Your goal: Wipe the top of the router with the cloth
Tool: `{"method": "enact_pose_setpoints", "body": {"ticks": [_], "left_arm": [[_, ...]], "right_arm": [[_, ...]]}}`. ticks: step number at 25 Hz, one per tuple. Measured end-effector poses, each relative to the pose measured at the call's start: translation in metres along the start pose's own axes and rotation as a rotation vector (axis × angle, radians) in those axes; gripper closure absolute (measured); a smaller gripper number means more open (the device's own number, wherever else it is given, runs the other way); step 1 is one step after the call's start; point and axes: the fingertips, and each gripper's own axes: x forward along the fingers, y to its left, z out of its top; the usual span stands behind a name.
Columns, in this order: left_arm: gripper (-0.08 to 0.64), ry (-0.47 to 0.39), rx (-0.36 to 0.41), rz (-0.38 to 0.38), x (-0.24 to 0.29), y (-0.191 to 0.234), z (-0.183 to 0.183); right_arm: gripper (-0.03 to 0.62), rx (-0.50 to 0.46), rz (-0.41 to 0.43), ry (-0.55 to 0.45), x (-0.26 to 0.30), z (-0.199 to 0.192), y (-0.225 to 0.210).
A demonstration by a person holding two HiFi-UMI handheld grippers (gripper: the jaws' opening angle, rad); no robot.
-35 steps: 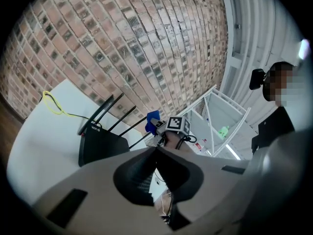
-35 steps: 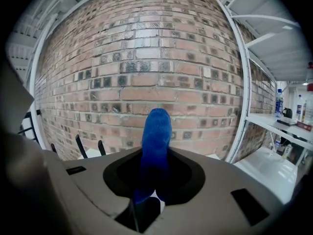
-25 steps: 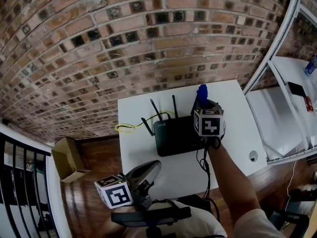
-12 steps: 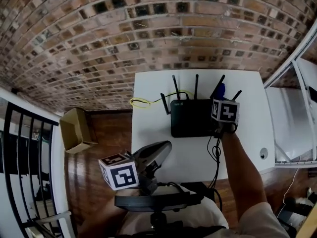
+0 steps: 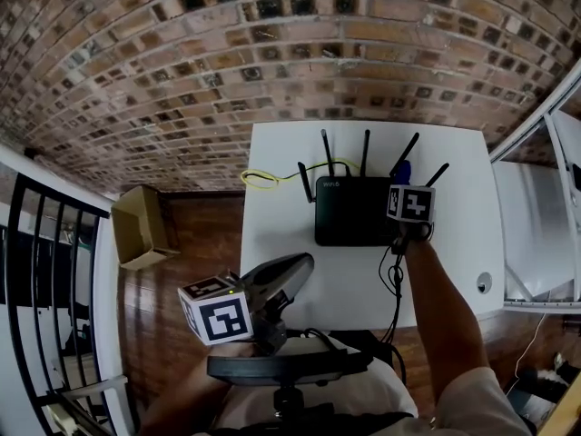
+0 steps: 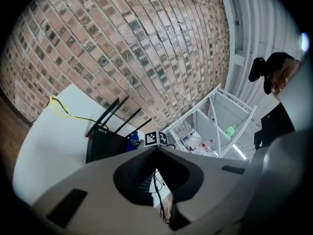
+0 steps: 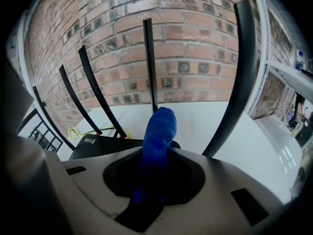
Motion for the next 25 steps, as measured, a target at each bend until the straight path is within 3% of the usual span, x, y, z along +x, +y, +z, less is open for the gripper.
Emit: {"method": "enact_pose_setpoints", "body": {"ticks": [16,25], "left_arm": [[0.541,0.033,-0.018,-0.04,0.039,-0.011,-0.015],[0.541,0.061,-0.025,-0.062,0.061,-0.02,-0.018]], "right_arm": [[0.488,-0.091,0.065,-0.12,-0.042,0.022,-0.009],[0.489,-0.004,0.04,-0.223,-0.07,0.04,-0.016]]}}
